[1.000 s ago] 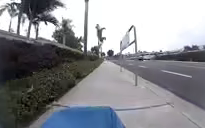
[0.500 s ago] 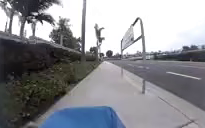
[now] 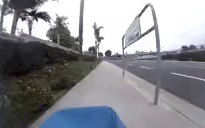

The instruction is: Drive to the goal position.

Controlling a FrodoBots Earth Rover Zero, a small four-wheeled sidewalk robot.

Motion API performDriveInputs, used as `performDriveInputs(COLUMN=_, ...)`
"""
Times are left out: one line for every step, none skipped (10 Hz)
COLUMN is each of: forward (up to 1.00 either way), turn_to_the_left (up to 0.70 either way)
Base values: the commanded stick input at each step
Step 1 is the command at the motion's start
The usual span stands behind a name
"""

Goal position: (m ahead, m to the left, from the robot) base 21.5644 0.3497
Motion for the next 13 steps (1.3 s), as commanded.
performDriveInputs(forward=0.0, turn_to_the_left=0.0)
performDriveInputs(forward=0.0, turn_to_the_left=0.0)
performDriveInputs(forward=0.0, turn_to_the_left=0.0)
performDriveInputs(forward=0.0, turn_to_the_left=0.0)
performDriveInputs(forward=0.0, turn_to_the_left=0.0)
performDriveInputs(forward=0.0, turn_to_the_left=0.0)
performDriveInputs(forward=0.39, turn_to_the_left=0.0)
performDriveInputs(forward=1.0, turn_to_the_left=0.0)
performDriveInputs(forward=1.0, turn_to_the_left=0.0)
performDriveInputs(forward=1.0, turn_to_the_left=0.0)
performDriveInputs(forward=1.0, turn_to_the_left=0.0)
performDriveInputs(forward=1.0, turn_to_the_left=0.0)
performDriveInputs(forward=1.0, turn_to_the_left=0.0)
